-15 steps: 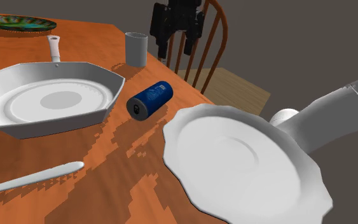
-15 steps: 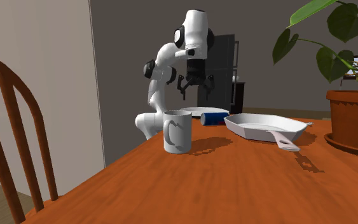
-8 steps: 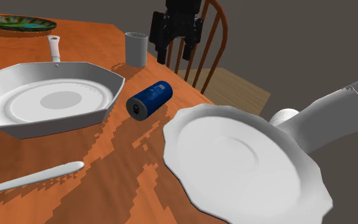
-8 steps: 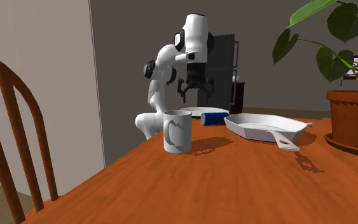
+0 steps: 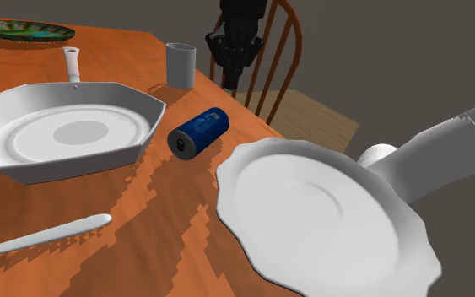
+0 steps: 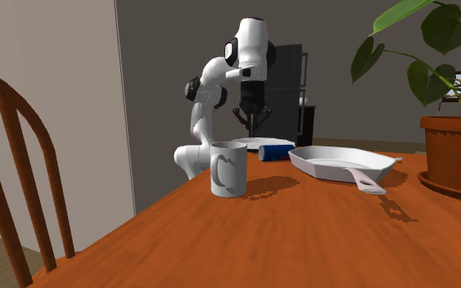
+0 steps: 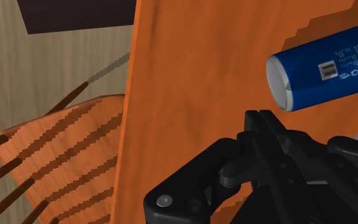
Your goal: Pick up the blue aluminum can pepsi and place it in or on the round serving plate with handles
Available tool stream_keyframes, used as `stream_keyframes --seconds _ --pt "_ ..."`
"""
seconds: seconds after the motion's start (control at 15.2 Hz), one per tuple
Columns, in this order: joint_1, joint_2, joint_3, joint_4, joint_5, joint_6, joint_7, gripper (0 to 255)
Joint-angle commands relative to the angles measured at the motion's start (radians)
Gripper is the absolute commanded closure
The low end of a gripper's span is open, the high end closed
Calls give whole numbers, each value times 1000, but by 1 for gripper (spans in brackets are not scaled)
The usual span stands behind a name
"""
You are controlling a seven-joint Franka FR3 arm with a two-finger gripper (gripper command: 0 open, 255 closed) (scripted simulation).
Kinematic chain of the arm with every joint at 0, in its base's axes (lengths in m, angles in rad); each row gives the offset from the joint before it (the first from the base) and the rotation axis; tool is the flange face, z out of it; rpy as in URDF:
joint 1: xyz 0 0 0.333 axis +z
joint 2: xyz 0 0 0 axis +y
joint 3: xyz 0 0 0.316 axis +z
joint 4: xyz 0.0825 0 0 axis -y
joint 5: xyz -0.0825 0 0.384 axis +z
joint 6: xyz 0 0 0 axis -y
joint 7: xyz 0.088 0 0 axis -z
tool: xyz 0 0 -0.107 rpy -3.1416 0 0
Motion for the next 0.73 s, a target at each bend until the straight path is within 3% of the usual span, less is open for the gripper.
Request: stream_keyframes --seconds 0.0,0.2,0.26,0.66 --pt "0 0 0 0 0 0 0 255" --pt "0 0 0 0 0 0 0 255" --pt "0 0 0 0 0 0 0 0" --pt "-202 -34 277 11 130 15 928 0"
